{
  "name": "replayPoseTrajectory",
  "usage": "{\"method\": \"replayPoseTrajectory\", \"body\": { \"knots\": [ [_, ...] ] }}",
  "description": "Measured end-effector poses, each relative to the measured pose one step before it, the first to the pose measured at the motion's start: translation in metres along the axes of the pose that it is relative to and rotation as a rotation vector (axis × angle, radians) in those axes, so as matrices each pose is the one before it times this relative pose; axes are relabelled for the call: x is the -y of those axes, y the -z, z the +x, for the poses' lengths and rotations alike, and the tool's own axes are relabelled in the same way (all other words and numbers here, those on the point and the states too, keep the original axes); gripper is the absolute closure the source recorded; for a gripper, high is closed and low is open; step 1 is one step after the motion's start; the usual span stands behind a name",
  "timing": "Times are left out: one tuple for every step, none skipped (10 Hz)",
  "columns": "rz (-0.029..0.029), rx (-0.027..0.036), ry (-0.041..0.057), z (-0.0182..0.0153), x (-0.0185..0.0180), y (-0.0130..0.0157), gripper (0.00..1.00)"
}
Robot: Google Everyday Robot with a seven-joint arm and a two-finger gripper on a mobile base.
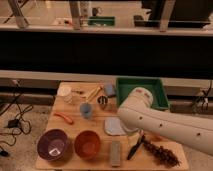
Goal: Place towel in tray
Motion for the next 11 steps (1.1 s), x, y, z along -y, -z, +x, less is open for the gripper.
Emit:
{"method": "replayPoseTrajectory", "body": {
  "knots": [
    [0.00026, -0.00025, 0.01037, -0.00496, 0.0024, -0.00213, 0.2],
    [-0.00275, 0.00009, 0.01309, -0.00603, 0.00237, -0.0035, 0.2],
    [-0.01114, -0.00415, 0.00803, -0.00729, 0.00213, -0.00757, 0.2],
    [-0.00433, 0.00239, 0.0094, -0.00852, 0.00395, -0.00477, 0.2],
    [-0.00145, -0.00268, -0.00227, 0.00104, -0.00041, -0.00092, 0.2],
    [-0.00196, -0.00171, -0.00152, 0.00095, -0.00082, 0.00015, 0.2],
    [0.00158, -0.00071, 0.00503, -0.00133, 0.00132, -0.00011, 0.2],
    [-0.00152, 0.00114, -0.00303, 0.00049, -0.00089, 0.00009, 0.2],
    [-0.00076, -0.00043, -0.00244, 0.00098, -0.00093, -0.00014, 0.2],
    [0.00386, 0.0015, -0.00192, -0.00039, 0.00018, 0.00095, 0.2],
    [0.0065, 0.01994, -0.01632, 0.00029, 0.0026, 0.00066, 0.2]
  ]
}}
